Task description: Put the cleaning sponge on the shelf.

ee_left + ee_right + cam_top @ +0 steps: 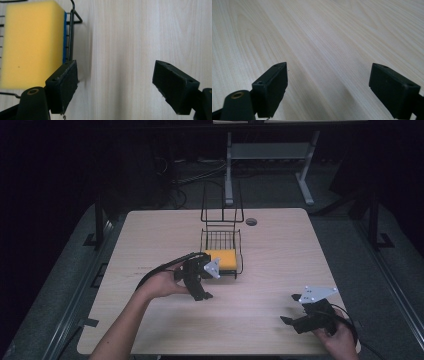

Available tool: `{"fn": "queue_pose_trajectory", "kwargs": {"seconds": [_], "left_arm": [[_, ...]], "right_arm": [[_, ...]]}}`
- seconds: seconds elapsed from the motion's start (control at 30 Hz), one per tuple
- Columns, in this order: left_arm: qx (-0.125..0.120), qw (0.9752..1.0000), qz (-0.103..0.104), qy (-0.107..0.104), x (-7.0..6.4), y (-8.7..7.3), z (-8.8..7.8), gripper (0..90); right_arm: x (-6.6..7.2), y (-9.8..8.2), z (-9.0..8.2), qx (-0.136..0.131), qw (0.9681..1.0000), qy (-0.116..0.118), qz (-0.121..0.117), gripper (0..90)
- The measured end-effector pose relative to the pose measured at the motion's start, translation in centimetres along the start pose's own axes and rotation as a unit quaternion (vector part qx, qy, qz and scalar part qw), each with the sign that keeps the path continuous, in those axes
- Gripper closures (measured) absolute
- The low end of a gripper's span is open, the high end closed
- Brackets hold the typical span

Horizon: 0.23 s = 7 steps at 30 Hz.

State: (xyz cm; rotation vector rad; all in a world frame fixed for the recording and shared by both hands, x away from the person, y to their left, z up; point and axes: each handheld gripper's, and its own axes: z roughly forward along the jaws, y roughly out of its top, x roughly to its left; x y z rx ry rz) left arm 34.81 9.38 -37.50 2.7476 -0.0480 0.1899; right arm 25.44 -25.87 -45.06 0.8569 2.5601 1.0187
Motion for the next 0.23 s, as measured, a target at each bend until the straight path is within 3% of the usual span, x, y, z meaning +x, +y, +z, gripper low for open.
{"fn": "queue_pose_trajectory", "kwargs": {"seconds": [0.23], "left_arm": [[-0.008,0.9999,0.005,0.006,-0.81,-0.14,-0.40,20.0]], "right_arm": [[0.20,0.05,0.03,0.001,1.0000,0.001,-0.001,15.0]]}}
